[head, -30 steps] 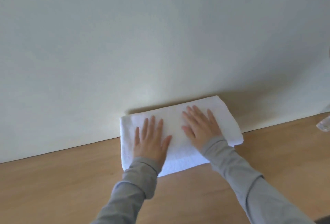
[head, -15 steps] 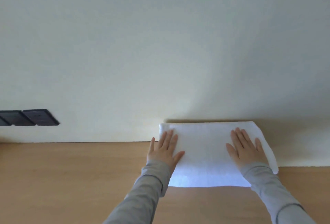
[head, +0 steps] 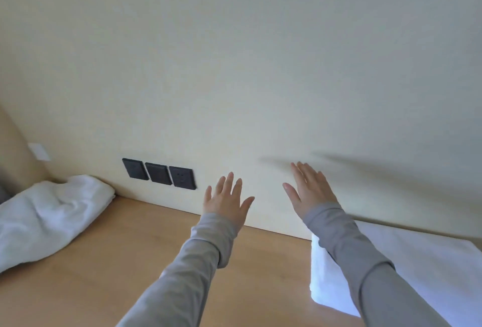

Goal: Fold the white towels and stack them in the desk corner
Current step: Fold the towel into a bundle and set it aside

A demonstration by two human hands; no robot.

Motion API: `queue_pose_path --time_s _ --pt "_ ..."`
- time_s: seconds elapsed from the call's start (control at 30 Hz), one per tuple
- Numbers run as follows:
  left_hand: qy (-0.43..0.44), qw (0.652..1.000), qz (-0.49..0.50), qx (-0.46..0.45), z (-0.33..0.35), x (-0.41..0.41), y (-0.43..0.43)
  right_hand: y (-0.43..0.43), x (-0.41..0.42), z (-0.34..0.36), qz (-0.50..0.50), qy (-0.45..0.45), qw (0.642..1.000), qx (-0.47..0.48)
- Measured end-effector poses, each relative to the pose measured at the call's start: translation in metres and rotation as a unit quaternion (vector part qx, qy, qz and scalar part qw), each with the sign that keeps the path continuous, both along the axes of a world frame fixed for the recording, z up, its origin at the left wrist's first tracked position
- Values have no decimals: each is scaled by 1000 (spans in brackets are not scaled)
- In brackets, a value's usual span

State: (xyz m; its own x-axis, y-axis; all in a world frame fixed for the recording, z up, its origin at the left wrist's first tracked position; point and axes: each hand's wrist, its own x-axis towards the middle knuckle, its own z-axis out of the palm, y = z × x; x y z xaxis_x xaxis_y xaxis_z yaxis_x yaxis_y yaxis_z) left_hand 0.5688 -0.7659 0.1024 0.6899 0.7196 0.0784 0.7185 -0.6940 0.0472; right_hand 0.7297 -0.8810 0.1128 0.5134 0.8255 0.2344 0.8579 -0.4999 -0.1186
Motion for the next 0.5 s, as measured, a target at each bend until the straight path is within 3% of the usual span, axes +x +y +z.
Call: queue_pose_path --time_s 0.23,0.5 --pt "-37 990 122 58 58 -185 99 120 -148 42 121 -54 991 20" --pt "-88 952 285 75 64 -451 175 244 -371 47 241 -40 969 39"
